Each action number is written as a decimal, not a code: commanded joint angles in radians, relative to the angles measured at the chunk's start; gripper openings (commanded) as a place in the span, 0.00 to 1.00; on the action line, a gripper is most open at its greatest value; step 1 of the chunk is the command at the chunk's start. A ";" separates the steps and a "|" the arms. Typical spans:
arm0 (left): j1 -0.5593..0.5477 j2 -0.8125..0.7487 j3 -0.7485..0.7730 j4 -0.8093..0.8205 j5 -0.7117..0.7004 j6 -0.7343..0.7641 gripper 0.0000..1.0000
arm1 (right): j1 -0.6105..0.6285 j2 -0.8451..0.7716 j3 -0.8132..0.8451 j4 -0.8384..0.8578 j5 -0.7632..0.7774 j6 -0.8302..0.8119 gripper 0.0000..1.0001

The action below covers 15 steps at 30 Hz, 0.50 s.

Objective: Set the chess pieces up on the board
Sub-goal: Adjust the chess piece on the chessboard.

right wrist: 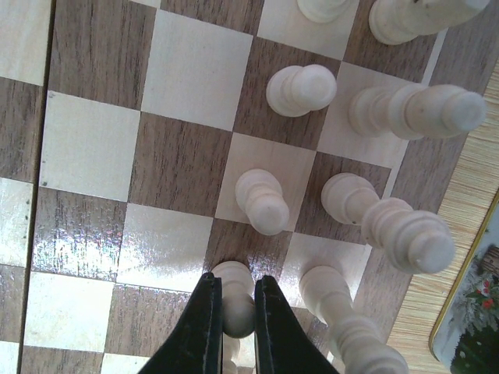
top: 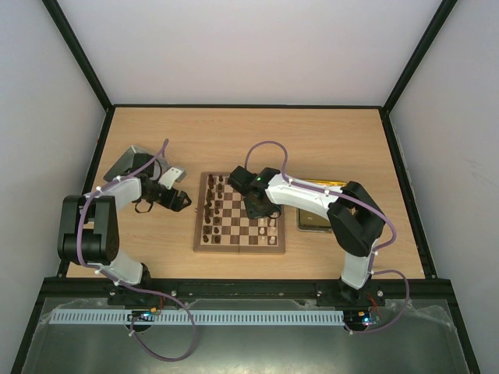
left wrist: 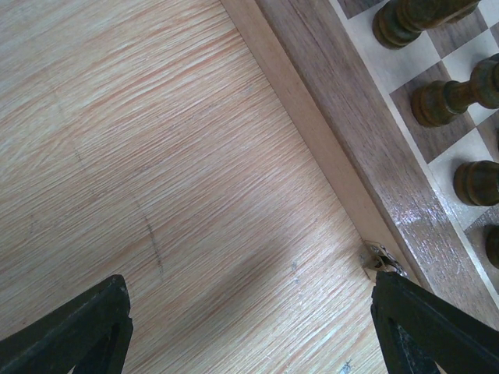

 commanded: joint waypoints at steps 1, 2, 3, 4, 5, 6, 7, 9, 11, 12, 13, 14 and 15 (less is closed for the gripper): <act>-0.002 0.012 -0.004 -0.004 0.004 0.005 0.84 | -0.003 0.008 0.017 -0.006 0.024 0.002 0.03; -0.003 0.013 -0.004 -0.003 0.005 0.005 0.84 | -0.004 0.009 0.017 -0.007 0.025 0.003 0.03; -0.003 0.013 -0.004 -0.004 0.005 0.005 0.84 | -0.003 0.011 0.017 -0.007 0.028 0.002 0.03; -0.003 0.014 -0.003 -0.003 0.005 0.005 0.84 | -0.004 0.011 0.019 -0.010 0.033 0.002 0.03; -0.003 0.014 -0.003 -0.003 0.006 0.005 0.84 | -0.003 0.012 0.018 -0.012 0.037 0.002 0.02; -0.003 0.015 -0.004 -0.004 0.005 0.005 0.84 | -0.004 0.011 0.019 -0.015 0.038 0.001 0.02; -0.004 0.014 -0.004 -0.003 0.006 0.005 0.84 | -0.004 0.011 0.019 -0.017 0.041 0.001 0.02; -0.004 0.016 -0.002 -0.003 0.006 0.004 0.84 | -0.004 0.011 0.020 -0.018 0.044 0.001 0.02; -0.004 0.017 -0.003 -0.003 0.006 0.005 0.84 | -0.004 0.011 0.019 -0.018 0.045 0.002 0.02; -0.004 0.016 -0.003 -0.004 0.005 0.005 0.84 | -0.003 0.012 0.018 -0.018 0.041 0.001 0.02; -0.004 0.016 -0.003 -0.004 0.005 0.005 0.84 | -0.004 0.013 0.018 -0.016 0.039 0.002 0.02; -0.004 0.015 -0.002 -0.003 0.006 0.005 0.84 | -0.004 0.014 0.018 -0.017 0.039 0.002 0.02; -0.004 0.014 -0.002 -0.003 0.006 0.005 0.84 | -0.004 0.015 0.017 -0.014 0.037 0.002 0.02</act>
